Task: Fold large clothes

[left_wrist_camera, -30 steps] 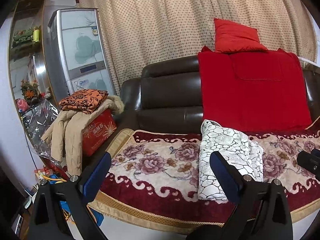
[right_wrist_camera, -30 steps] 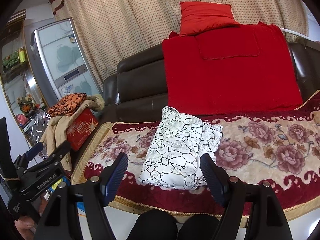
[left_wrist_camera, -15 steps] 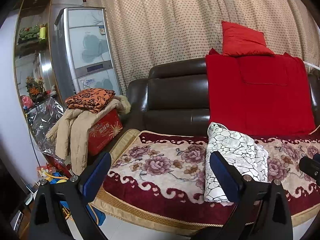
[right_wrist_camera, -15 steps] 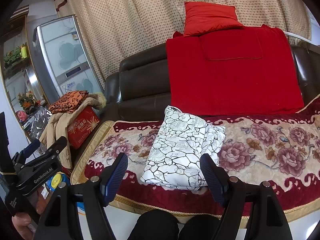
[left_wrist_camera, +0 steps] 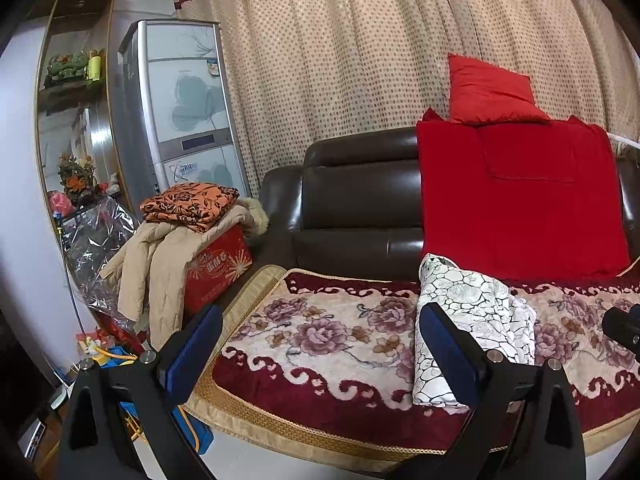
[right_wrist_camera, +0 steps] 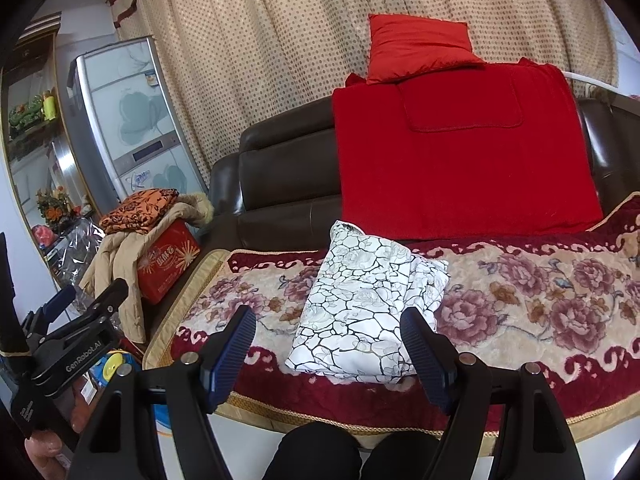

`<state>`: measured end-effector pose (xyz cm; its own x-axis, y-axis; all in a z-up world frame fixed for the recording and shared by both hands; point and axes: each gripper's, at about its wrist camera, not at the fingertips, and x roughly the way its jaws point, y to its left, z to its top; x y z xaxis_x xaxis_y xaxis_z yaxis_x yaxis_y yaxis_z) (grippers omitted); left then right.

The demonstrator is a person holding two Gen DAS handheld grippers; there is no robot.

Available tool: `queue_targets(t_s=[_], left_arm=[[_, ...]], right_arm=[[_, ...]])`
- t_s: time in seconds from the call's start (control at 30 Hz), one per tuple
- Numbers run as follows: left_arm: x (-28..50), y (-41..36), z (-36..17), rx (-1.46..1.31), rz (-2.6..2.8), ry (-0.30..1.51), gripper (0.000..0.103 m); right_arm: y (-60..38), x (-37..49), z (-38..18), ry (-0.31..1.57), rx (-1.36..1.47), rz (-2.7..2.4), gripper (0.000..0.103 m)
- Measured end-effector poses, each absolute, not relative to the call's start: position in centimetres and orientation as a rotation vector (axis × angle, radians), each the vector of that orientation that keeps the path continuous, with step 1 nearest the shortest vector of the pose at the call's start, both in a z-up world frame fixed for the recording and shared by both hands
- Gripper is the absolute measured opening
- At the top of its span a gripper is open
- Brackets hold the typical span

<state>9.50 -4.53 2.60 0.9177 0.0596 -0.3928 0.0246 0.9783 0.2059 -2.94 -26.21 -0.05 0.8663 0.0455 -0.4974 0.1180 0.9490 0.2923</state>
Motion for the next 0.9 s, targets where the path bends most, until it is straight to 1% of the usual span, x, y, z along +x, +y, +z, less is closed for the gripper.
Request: queue_targets(t_s=[0.5,0.73,0.77,0.8,0.9], left_arm=[[7.1,-3.8,3.5,0.199,0.012,0.374,0.099],[5.6,-3.8,4.1,0.188,-0.002,0.353,0.099],[5.4,-3.8,4.2,0.186,-0.005,0.349,0.100],[5.2,-3.9,4.2,0.186,-0.005,0.344,0.103],[4.6,-4.2,4.4,0.193,-0.010,0.327,0.103]], right_arm=[[-25.1,-4.7,0.4,0.530,0.317,-0.071,0.078],[-24.7,-6.1,1.1,0.504,0.310,-0.072,0.078],[-24.7,-6.4,1.2,0.498,0.310,-0.072,0.078],[-24.7,-6.5,1.3,0.496,0.310,-0.073,0.078],[-24.7,-6.9,1.4,0.489,0.307,-0.084,0.078]])
